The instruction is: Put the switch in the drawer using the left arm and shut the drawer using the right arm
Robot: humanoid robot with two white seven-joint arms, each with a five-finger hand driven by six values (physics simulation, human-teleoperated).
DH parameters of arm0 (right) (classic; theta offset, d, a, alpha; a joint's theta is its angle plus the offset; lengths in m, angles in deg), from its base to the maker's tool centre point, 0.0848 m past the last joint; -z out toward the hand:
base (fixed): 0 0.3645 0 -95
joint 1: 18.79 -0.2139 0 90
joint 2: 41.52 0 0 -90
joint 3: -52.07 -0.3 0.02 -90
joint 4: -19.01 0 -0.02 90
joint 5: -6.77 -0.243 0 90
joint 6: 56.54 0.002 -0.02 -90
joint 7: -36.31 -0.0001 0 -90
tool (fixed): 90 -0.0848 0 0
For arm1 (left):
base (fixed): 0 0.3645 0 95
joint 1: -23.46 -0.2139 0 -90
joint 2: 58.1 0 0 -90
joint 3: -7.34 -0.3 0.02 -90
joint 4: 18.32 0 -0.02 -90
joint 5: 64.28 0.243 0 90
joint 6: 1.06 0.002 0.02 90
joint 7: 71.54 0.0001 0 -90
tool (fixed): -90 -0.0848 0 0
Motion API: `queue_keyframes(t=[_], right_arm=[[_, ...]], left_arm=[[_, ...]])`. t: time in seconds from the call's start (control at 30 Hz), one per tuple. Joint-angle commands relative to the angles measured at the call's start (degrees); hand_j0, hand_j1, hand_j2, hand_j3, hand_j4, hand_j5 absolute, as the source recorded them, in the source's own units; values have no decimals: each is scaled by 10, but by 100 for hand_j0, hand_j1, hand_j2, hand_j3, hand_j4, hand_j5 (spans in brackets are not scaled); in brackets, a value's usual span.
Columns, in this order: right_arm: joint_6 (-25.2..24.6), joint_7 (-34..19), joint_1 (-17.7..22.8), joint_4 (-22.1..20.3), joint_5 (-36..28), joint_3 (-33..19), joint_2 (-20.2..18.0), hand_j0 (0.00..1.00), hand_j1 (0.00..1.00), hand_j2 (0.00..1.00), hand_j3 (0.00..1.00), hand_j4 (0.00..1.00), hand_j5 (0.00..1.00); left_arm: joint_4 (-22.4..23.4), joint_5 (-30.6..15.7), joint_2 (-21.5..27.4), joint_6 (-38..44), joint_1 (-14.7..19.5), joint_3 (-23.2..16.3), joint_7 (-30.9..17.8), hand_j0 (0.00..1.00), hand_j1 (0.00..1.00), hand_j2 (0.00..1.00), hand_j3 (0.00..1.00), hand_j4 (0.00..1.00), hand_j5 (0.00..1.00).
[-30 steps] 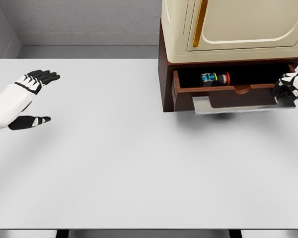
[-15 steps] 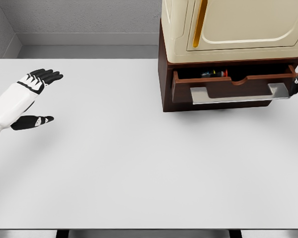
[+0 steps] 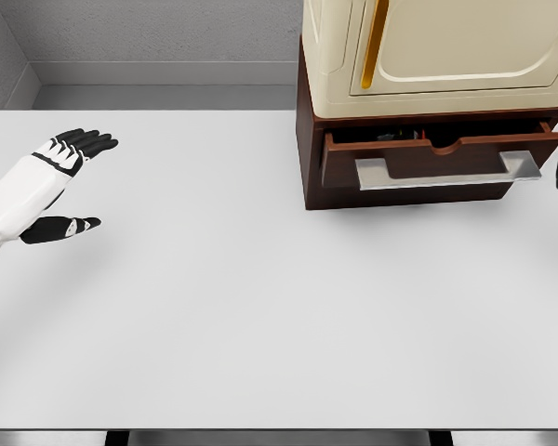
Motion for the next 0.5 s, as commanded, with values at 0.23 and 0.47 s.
queue_keyframes(t=[0.23,0.47], right_arm=[[0,-3,8,-22,2,3,12,9,9,9,9,9,9],[0,-4,4,-35,11,4,45,8,8,8,8,8,8]], left_arm=[[0,-4,0,1,0,1,1,100,100,100,100,100,100],[0,-4,0,1,0,1,1,100,100,100,100,100,100]])
